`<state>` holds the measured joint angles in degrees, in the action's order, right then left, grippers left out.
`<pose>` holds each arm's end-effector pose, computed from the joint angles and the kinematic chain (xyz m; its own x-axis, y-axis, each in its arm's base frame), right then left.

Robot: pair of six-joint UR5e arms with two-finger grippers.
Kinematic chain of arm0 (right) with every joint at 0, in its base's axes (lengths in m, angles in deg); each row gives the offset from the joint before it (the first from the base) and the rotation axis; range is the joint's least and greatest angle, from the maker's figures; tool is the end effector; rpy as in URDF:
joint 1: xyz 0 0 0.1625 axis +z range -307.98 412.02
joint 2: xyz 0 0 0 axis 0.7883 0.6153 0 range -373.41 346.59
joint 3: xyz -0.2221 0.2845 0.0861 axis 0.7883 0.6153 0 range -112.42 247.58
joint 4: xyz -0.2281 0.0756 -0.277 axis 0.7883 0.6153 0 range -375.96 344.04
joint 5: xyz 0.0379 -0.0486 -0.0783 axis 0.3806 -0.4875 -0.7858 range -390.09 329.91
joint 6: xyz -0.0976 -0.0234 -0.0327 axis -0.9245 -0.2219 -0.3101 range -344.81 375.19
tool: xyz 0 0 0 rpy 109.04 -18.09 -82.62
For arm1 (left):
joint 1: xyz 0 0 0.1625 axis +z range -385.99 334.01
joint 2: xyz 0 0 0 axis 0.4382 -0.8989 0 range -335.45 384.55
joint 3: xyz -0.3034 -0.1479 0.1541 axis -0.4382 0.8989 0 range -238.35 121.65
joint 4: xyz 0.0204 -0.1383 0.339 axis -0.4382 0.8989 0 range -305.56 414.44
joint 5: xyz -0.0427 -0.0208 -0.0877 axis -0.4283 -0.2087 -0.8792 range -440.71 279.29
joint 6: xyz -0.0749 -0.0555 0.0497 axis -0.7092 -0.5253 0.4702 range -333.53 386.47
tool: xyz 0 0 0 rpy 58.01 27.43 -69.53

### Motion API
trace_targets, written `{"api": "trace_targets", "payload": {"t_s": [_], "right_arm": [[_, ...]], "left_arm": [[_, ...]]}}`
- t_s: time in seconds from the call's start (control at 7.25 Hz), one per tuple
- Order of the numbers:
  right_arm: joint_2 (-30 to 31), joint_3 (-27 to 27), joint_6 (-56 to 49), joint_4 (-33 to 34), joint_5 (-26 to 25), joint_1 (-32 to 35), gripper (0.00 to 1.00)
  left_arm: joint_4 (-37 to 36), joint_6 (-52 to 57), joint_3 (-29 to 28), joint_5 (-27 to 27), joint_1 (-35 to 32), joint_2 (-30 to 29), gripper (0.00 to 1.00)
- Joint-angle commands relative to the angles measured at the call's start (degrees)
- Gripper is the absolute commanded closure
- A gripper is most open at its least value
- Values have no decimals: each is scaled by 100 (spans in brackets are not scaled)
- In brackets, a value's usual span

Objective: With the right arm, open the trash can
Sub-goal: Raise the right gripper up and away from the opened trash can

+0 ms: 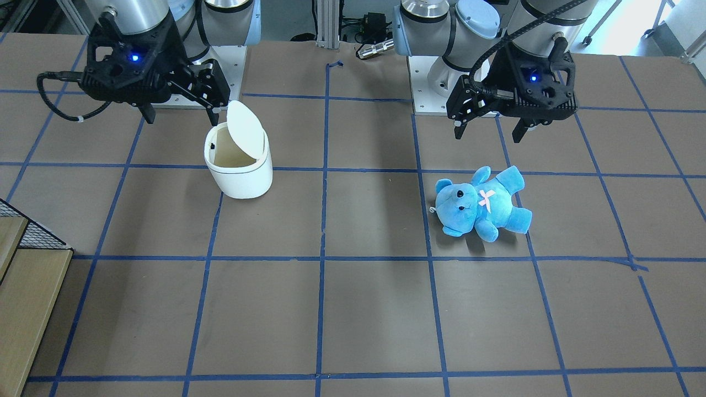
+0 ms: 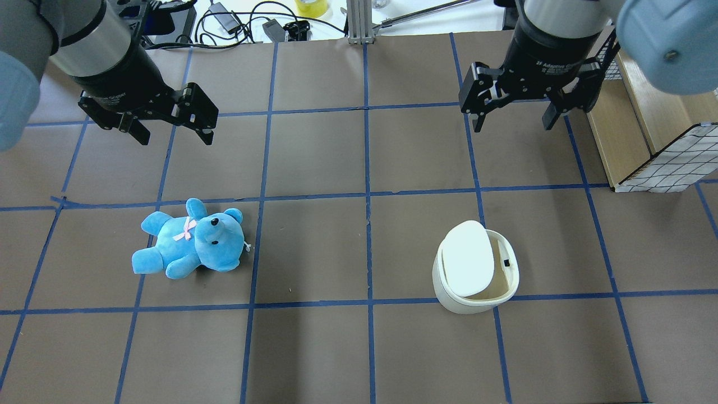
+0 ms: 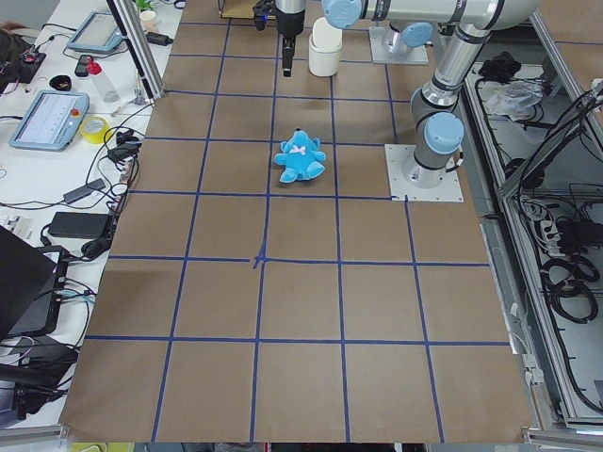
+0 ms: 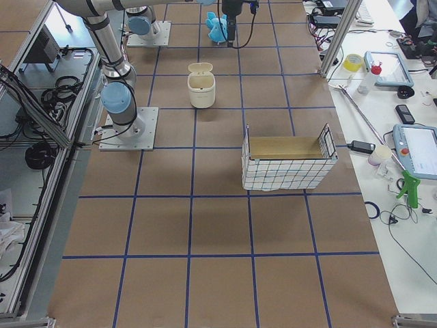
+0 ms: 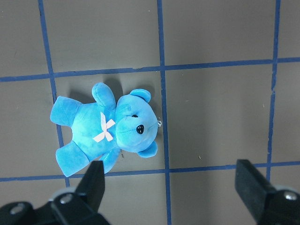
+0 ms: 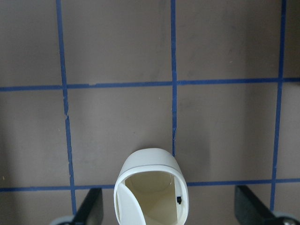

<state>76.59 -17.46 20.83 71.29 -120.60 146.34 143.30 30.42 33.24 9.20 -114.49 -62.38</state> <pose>0.1654 -0.4327 0.4614 -0.9997 0.0235 0.0051 0.0233 0.9990 -0.0393 -0.1222 -0.4293 0.4409 -0.9991 0.0428 -0.0017 0.0428 0.9980 -0.0458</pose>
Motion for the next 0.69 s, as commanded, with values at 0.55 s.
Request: {"api": "trace_targets", "payload": {"t_s": [0.55], "right_arm": [[-17,31,51,406,-28,-36,0]], "left_arm": [[0,0,0,0,0,0,0]]}}
